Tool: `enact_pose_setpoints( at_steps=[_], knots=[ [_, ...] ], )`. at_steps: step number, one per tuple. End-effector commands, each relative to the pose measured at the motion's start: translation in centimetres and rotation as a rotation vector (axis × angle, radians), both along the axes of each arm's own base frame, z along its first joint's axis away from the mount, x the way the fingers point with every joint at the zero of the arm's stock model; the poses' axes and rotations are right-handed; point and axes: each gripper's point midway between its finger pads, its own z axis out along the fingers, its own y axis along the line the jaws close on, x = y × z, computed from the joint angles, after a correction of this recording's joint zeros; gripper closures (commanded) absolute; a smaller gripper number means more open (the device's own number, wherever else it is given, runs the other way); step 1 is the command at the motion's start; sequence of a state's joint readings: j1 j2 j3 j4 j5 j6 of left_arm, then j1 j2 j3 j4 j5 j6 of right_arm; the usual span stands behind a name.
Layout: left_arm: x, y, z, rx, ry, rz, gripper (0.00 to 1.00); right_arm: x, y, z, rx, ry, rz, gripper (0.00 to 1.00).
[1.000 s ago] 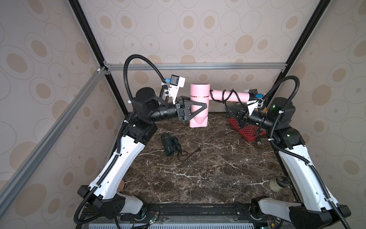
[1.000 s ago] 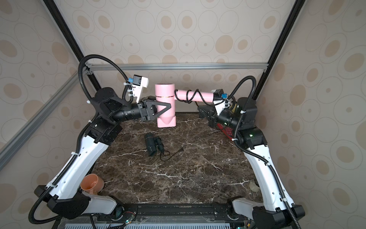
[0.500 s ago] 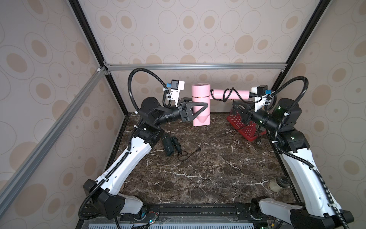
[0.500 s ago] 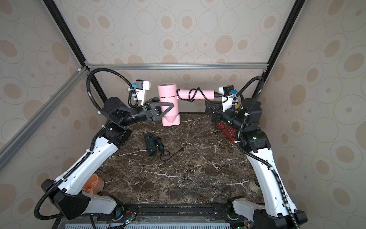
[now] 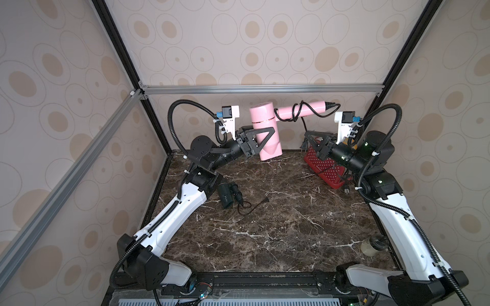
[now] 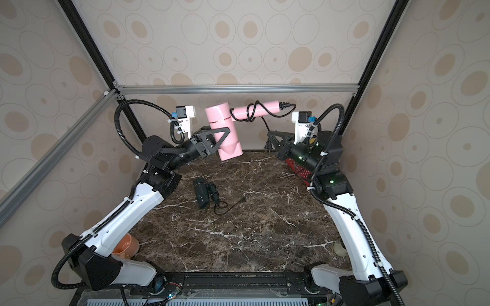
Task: Wrap the cord around the hair dryer
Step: Wrap the power cord around the hair dryer.
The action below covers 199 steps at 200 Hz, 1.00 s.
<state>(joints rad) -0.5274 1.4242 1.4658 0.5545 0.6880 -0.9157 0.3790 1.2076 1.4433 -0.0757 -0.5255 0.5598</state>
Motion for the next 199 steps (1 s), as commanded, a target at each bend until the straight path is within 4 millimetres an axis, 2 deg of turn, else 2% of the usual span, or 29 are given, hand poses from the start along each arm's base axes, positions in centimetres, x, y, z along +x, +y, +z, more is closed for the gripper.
enact_pose_setpoints(
  at_steps=[1, 25, 46, 74, 90, 101, 122, 179, 199],
  knots=[
    [-2.1, 2.3, 6.2, -0.057, -0.21, 0.108, 1.0, -2.3, 1.5, -0.9, -0.043, -0.027, 0.068, 1.0],
    [-1.2, 1.6, 5.2, 0.125, -0.25, 0.173, 1.0, -4.3, 2.5, -2.0, -0.089, -0.038, 0.109, 1.0],
    [-1.7, 1.0, 5.2, 0.234, -0.305, 0.163, 1.0, -4.7, 2.3, -2.7, -0.113, -0.035, 0.106, 1.0],
    [-2.6, 0.6, 5.1, 0.304, -0.34, 0.129, 1.0, -4.8, 2.1, -2.4, -0.143, -0.062, 0.1, 1.0],
    [-3.0, 0.6, 5.3, 0.309, -0.356, 0.117, 1.0, -4.7, 2.1, -2.5, -0.166, -0.06, 0.098, 1.0],
    [-3.3, 0.6, 5.6, 0.304, -0.368, 0.111, 1.0, -4.6, 2.0, -2.6, -0.173, -0.065, 0.089, 0.93],
    [-4.1, 0.5, 6.3, 0.292, -0.391, 0.088, 1.0, -4.5, 1.9, -2.5, -0.186, -0.077, 0.078, 0.9],
    [-6.0, -0.5, 7.9, 0.245, -0.44, 0.0, 1.0, -4.5, 1.7, -1.0, -0.208, -0.129, 0.068, 0.79],
    [-6.1, -0.6, 8.2, 0.243, -0.45, -0.001, 1.0, -4.6, 1.5, -0.6, -0.213, -0.138, 0.057, 0.76]
  ],
)
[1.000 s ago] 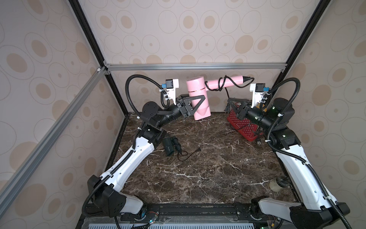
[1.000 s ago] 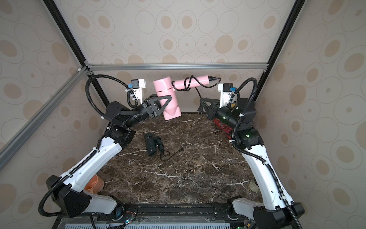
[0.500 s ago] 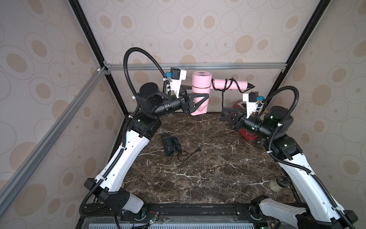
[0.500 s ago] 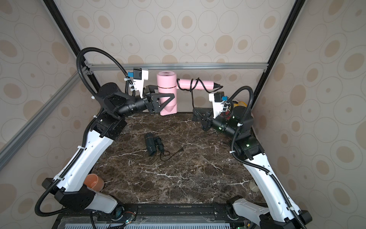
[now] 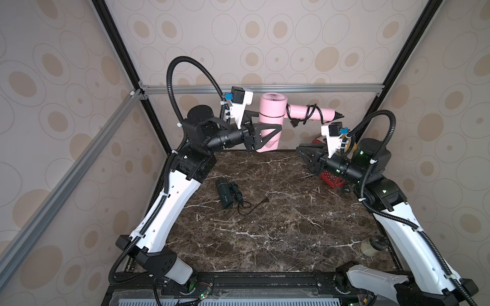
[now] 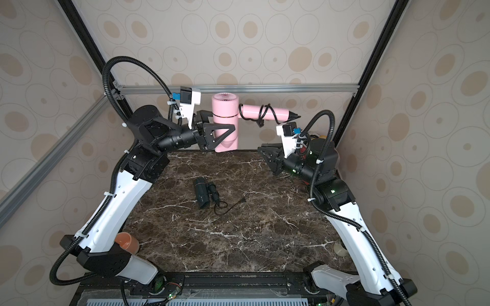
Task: Wrap the cord around the hair dryer
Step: Wrap the power cord around the hair dryer.
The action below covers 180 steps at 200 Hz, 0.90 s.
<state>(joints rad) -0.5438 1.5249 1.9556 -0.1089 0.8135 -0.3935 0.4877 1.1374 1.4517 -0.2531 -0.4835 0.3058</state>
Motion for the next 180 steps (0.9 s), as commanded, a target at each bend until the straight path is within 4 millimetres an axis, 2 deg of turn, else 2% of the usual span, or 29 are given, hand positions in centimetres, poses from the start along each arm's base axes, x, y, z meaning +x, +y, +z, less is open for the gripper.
enact_pose_setpoints(
  at_steps=[1, 44, 102, 122, 143, 180],
  knots=[
    [-3.9, 0.8, 5.0, -0.083, -0.18, -0.061, 1.0, -0.3, -0.2, 0.6, -0.021, -0.026, -0.005, 0.75],
    [-3.0, 0.6, 4.9, -0.072, -0.185, -0.033, 1.0, -1.4, -1.3, 0.8, -0.074, -0.038, -0.032, 0.63],
    [-1.9, 0.0, 4.4, -0.064, -0.158, -0.029, 1.0, -5.8, -3.8, -1.3, -0.253, -0.03, -0.011, 0.52],
    [-1.6, -0.2, 3.6, -0.043, -0.14, -0.028, 1.0, -6.8, -5.0, -1.0, -0.284, -0.064, -0.048, 0.5],
    [-1.4, -0.3, 2.5, -0.01, -0.123, -0.023, 1.0, -7.2, -6.5, -0.5, -0.348, -0.103, -0.101, 0.47],
    [-1.2, -0.6, 0.4, 0.053, -0.08, -0.033, 1.0, -6.3, -7.9, 1.4, -0.469, -0.189, -0.175, 0.4]
  ],
)
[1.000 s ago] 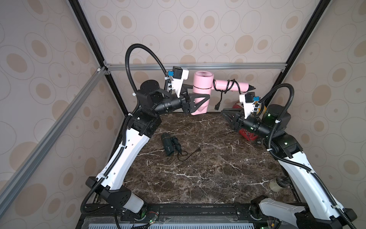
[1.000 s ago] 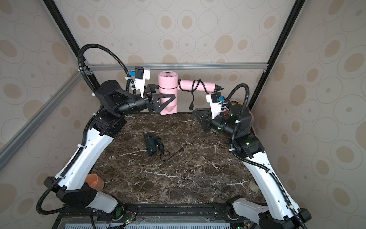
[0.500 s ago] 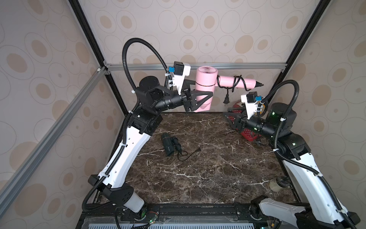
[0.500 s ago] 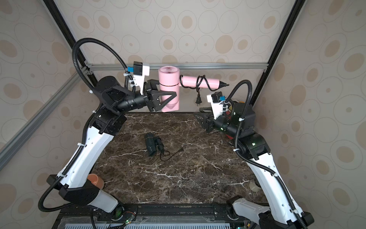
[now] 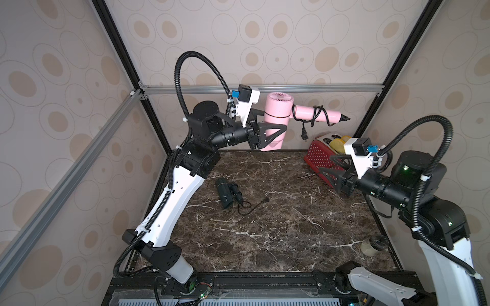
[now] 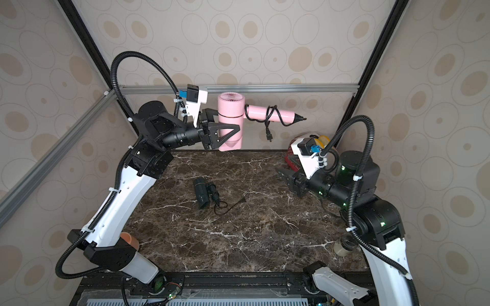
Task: Wrap the cord around the hair dryer
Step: Wrap the power cord around the hair dryer, then fold the hair dryer.
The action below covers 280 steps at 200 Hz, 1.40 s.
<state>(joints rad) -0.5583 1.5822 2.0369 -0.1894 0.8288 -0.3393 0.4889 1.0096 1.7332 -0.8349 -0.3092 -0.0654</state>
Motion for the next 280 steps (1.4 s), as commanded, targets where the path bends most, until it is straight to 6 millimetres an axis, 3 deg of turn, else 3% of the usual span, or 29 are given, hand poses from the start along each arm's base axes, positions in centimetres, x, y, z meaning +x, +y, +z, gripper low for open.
enact_pose_setpoints(
  at_steps=[1, 35, 87, 139, 190, 219, 256, 280],
  knots=[
    [-1.7, 0.6, 1.0, 0.008, -0.074, -0.014, 1.0, 0.7, -1.1, -0.2, -0.139, -0.047, -0.048, 0.4],
    [-1.9, 0.6, -1.4, 0.083, -0.037, -0.017, 1.0, 1.3, -1.5, 1.6, -0.206, -0.128, -0.065, 0.35],
    [-2.4, 0.8, -3.5, 0.153, -0.002, -0.03, 1.0, 3.3, -1.3, 2.2, -0.299, -0.21, -0.089, 0.28],
    [-2.8, 0.5, -3.8, 0.154, 0.016, -0.064, 1.0, 5.3, 0.2, 1.1, -0.397, -0.243, -0.053, 0.26],
    [-3.0, 0.3, -3.3, 0.134, 0.022, -0.092, 1.0, 6.9, 1.7, 0.7, -0.401, -0.253, -0.039, 0.31],
    [-2.8, 0.2, -3.4, 0.134, 0.027, -0.091, 1.0, 7.1, 2.1, 1.0, -0.387, -0.265, -0.038, 0.44],
    [-2.6, 0.1, -3.0, 0.119, 0.019, -0.088, 1.0, 6.9, 2.4, 0.7, -0.38, -0.254, -0.025, 0.69],
    [-2.0, -0.2, -2.7, 0.094, 0.019, -0.08, 1.0, 6.8, 2.6, 0.4, -0.36, -0.238, -0.029, 0.9]
  ],
)
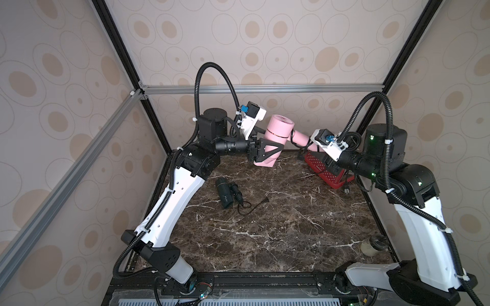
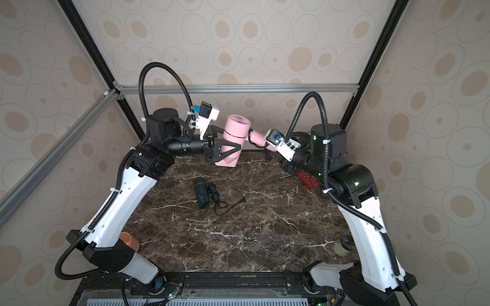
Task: Wrap the cord around the hair dryer
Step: Fold the hair dryer.
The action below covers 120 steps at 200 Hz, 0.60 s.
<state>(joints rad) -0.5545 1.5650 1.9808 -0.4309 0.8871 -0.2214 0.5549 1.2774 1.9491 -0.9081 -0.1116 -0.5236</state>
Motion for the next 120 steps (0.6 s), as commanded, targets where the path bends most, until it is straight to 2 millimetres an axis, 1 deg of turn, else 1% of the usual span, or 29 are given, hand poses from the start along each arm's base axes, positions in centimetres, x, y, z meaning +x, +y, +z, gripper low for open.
enact_pose_setpoints(
  at_steps=[1, 9, 29, 55, 76, 120],
  knots=[
    [-1.5, 0.1, 3.6, -0.089, -0.098, -0.033, 1.0, -0.1, 0.2, 1.4, 0.076, -0.023, -0.014, 0.9],
    [-1.3, -0.1, 3.7, -0.105, -0.097, -0.034, 1.0, -0.1, 0.3, 1.3, 0.092, -0.018, -0.018, 0.95],
    [-1.1, -0.9, 3.9, -0.143, -0.09, -0.041, 1.0, 0.2, 0.2, 1.6, 0.159, -0.018, -0.048, 1.0],
    [-1.2, -2.6, 3.6, -0.177, -0.073, -0.062, 1.0, 0.6, 0.2, 2.0, 0.255, -0.026, -0.089, 1.0],
    [-0.9, -3.5, 3.5, -0.221, -0.049, -0.07, 1.0, 1.0, 0.4, 2.2, 0.32, -0.032, -0.108, 1.0],
    [0.2, -3.9, 3.7, -0.316, -0.012, -0.037, 1.0, 1.5, 1.2, 2.9, 0.413, -0.057, -0.138, 1.0]
  ],
)
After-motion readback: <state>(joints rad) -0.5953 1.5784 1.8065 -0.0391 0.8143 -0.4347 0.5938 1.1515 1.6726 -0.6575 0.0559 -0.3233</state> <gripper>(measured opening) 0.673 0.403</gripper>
